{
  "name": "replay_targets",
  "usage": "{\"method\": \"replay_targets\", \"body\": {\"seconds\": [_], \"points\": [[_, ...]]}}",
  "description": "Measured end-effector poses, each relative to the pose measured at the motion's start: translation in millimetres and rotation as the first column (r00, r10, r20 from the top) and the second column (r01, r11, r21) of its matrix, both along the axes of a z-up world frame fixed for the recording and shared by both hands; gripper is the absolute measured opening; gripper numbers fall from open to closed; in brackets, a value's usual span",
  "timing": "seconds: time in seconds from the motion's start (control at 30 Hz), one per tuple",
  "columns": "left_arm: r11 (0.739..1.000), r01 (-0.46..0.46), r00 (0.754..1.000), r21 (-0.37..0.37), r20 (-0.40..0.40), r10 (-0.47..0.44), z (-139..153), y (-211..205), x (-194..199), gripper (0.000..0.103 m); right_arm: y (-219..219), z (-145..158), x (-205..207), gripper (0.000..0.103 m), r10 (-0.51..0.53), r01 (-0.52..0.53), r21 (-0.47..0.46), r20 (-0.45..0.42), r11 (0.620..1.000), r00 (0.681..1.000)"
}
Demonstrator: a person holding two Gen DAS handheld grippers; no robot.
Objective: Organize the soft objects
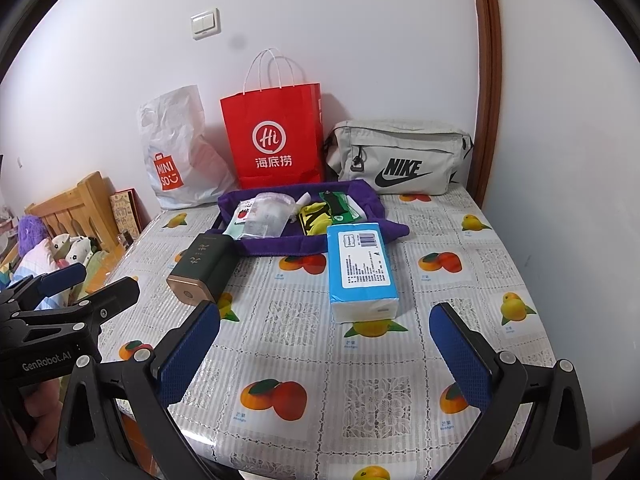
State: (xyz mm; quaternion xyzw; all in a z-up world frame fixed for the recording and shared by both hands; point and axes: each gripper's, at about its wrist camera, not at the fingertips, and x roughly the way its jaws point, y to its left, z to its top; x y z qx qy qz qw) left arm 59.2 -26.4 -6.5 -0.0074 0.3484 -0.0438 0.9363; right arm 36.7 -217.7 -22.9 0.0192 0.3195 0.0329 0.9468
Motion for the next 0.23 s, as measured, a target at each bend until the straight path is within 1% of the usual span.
{"method": "replay_targets", "body": {"seconds": [0.23], "points": [[1.000, -0.006, 1.000, 0.004, -0.005, 0.006, -1.7, 0.3, -2.9, 0.098, 0.7, 0.1, -2.2, 0.103, 0.000, 0.000, 0.000, 0.001, 1.000, 1.000]]}}
